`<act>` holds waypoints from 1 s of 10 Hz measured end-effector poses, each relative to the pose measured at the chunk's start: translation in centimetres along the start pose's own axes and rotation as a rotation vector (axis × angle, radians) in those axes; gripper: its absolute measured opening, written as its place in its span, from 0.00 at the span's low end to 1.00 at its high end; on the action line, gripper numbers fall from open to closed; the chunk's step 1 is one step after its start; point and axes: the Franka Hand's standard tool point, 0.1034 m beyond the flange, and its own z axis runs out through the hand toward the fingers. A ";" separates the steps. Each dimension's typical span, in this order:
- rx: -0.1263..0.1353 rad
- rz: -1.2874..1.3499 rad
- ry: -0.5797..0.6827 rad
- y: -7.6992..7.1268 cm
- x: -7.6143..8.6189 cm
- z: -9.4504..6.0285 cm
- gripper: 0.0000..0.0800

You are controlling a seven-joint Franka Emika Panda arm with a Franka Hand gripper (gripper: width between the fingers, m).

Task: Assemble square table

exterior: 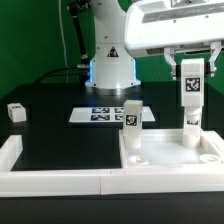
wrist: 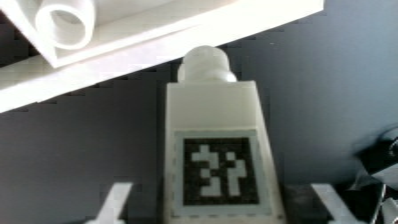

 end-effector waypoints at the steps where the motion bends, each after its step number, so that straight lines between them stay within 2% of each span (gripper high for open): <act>1: -0.005 -0.016 -0.014 -0.9 -1.4 0.7 0.36; 3: -0.030 -0.073 -0.015 -1.9 -2.2 2.2 0.36; 5: -0.048 -0.101 -0.050 -3.6 -3.5 3.7 0.36; 10: -0.054 -0.120 -0.036 -3.2 -3.5 4.3 0.36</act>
Offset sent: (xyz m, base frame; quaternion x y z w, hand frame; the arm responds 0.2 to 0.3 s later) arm 0.0103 0.0126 -0.0206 -0.0586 0.0210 -0.0491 0.9969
